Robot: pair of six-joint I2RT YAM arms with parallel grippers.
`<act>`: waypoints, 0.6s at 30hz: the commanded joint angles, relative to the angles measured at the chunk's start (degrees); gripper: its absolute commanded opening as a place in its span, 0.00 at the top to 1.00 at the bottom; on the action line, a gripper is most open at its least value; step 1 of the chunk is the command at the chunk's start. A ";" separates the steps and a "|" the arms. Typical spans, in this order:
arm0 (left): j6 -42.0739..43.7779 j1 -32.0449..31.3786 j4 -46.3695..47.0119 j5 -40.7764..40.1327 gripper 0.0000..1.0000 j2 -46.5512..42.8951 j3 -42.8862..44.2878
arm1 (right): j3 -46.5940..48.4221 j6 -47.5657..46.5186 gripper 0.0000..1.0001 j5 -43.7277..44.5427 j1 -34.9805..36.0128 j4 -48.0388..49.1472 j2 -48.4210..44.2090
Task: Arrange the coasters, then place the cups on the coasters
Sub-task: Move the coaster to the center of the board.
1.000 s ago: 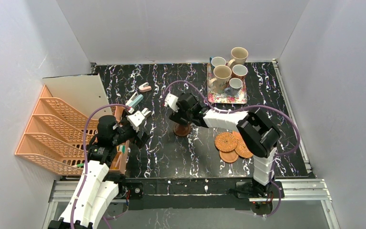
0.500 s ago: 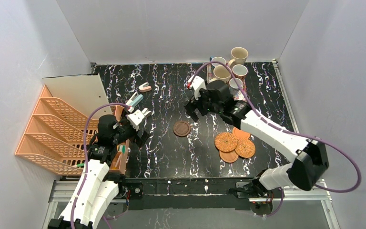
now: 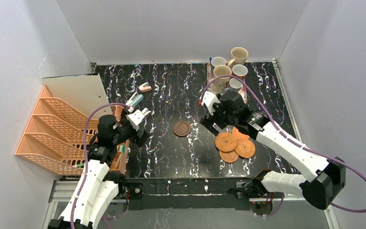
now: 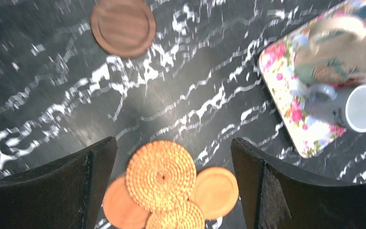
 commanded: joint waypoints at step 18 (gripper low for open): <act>0.59 0.16 -1.00 1.35 0.02 -0.31 0.76 | -15.61 -12.66 0.02 15.61 -5.53 4.80 11.86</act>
